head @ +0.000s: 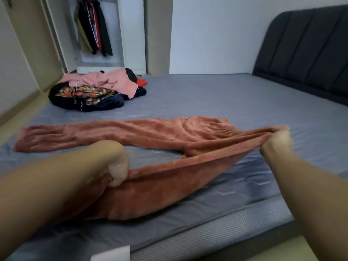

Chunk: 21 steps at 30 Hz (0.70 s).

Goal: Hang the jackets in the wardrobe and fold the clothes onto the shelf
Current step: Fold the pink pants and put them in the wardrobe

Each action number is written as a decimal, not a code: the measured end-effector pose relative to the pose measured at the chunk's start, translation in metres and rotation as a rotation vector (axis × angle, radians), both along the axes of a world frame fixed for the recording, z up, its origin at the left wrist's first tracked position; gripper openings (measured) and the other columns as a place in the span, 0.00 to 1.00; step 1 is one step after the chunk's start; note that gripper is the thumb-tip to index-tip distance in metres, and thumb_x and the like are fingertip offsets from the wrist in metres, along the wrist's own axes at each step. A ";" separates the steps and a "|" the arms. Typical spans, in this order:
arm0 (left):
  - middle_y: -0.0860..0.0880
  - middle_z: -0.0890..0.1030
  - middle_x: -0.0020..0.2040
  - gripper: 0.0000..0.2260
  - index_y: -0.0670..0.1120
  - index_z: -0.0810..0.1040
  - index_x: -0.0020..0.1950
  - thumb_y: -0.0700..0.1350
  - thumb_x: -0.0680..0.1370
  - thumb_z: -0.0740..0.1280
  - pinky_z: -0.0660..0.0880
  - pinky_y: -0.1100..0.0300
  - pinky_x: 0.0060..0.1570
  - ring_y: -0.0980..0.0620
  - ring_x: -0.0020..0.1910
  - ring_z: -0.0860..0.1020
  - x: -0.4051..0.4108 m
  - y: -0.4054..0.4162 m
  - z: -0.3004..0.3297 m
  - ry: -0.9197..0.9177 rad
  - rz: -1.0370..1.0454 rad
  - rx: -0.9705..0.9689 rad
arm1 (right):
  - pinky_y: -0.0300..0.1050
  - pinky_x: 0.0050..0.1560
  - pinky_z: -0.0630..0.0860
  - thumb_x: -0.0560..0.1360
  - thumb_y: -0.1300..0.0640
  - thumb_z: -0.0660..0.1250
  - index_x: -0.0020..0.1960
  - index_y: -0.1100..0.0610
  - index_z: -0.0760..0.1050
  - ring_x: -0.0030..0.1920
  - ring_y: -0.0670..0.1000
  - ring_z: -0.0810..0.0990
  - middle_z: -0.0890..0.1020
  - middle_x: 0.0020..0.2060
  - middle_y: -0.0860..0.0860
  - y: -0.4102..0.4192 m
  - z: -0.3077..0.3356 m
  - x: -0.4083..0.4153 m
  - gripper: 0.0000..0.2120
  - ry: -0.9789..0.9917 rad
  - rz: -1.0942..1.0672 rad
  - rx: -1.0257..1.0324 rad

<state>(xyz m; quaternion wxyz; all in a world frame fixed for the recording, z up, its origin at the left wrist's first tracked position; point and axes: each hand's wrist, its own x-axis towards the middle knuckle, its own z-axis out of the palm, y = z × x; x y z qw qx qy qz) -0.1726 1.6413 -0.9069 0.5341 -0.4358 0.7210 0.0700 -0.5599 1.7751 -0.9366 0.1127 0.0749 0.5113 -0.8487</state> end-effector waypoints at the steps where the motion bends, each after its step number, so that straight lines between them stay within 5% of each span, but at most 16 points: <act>1: 0.37 0.76 0.44 0.19 0.31 0.70 0.69 0.37 0.79 0.59 0.71 0.71 0.23 0.47 0.33 0.74 0.006 -0.010 0.000 -0.035 -0.019 -0.034 | 0.41 0.45 0.79 0.79 0.62 0.58 0.39 0.59 0.73 0.46 0.53 0.78 0.78 0.44 0.57 -0.015 0.004 0.001 0.11 0.070 0.004 0.037; 3: 0.40 0.76 0.45 0.18 0.32 0.73 0.66 0.37 0.78 0.60 0.66 0.72 0.17 0.48 0.34 0.76 0.015 -0.041 0.010 0.045 -0.009 -0.164 | 0.39 0.36 0.74 0.79 0.65 0.57 0.37 0.56 0.68 0.42 0.52 0.74 0.74 0.36 0.54 -0.050 0.012 0.003 0.12 0.176 0.074 0.169; 5: 0.41 0.79 0.56 0.16 0.38 0.75 0.66 0.40 0.79 0.61 0.75 0.73 0.33 0.45 0.50 0.80 0.021 -0.089 0.019 0.213 -0.045 -0.430 | 0.37 0.33 0.71 0.78 0.62 0.58 0.45 0.51 0.68 0.38 0.51 0.73 0.72 0.35 0.51 -0.081 0.016 0.008 0.07 0.272 0.207 0.261; 7: 0.43 0.77 0.63 0.18 0.43 0.76 0.65 0.44 0.76 0.64 0.77 0.56 0.58 0.43 0.60 0.77 0.022 -0.132 0.022 0.397 0.031 -0.850 | 0.36 0.31 0.69 0.78 0.58 0.60 0.57 0.44 0.63 0.40 0.51 0.75 0.76 0.41 0.53 -0.113 0.026 0.015 0.12 0.379 0.460 0.407; 10: 0.43 0.74 0.62 0.19 0.46 0.74 0.64 0.48 0.73 0.64 0.67 0.37 0.66 0.40 0.61 0.73 0.002 -0.165 0.002 0.552 0.066 -1.167 | 0.41 0.41 0.76 0.80 0.55 0.60 0.70 0.53 0.64 0.46 0.52 0.80 0.79 0.58 0.59 -0.154 0.013 0.011 0.20 0.572 0.720 0.541; 13: 0.42 0.61 0.74 0.30 0.49 0.62 0.74 0.57 0.74 0.63 0.51 0.29 0.70 0.39 0.73 0.59 -0.044 -0.165 -0.039 0.798 0.165 -0.903 | 0.54 0.70 0.64 0.79 0.48 0.59 0.72 0.55 0.67 0.69 0.59 0.69 0.70 0.70 0.57 -0.160 -0.037 -0.016 0.24 0.809 0.431 1.091; 15: 0.48 0.49 0.79 0.38 0.56 0.53 0.78 0.64 0.72 0.63 0.45 0.29 0.70 0.43 0.78 0.49 -0.088 -0.142 -0.075 0.950 0.074 -0.555 | 0.59 0.72 0.55 0.76 0.43 0.62 0.73 0.52 0.65 0.73 0.61 0.60 0.63 0.73 0.57 -0.146 -0.071 -0.034 0.28 0.684 0.161 1.225; 18: 0.55 0.44 0.79 0.46 0.60 0.46 0.78 0.69 0.63 0.59 0.39 0.27 0.68 0.48 0.78 0.44 -0.136 -0.108 -0.121 0.954 -0.282 -0.374 | 0.59 0.71 0.61 0.72 0.39 0.64 0.73 0.55 0.64 0.71 0.63 0.64 0.64 0.72 0.59 -0.126 -0.110 -0.075 0.35 0.263 0.161 1.004; 21: 0.53 0.51 0.78 0.42 0.62 0.48 0.77 0.68 0.65 0.59 0.51 0.28 0.68 0.48 0.77 0.54 -0.141 -0.120 -0.142 0.876 -0.341 -0.551 | 0.58 0.67 0.70 0.73 0.46 0.67 0.71 0.57 0.69 0.66 0.59 0.74 0.74 0.67 0.58 -0.124 -0.113 -0.106 0.29 0.103 0.422 0.640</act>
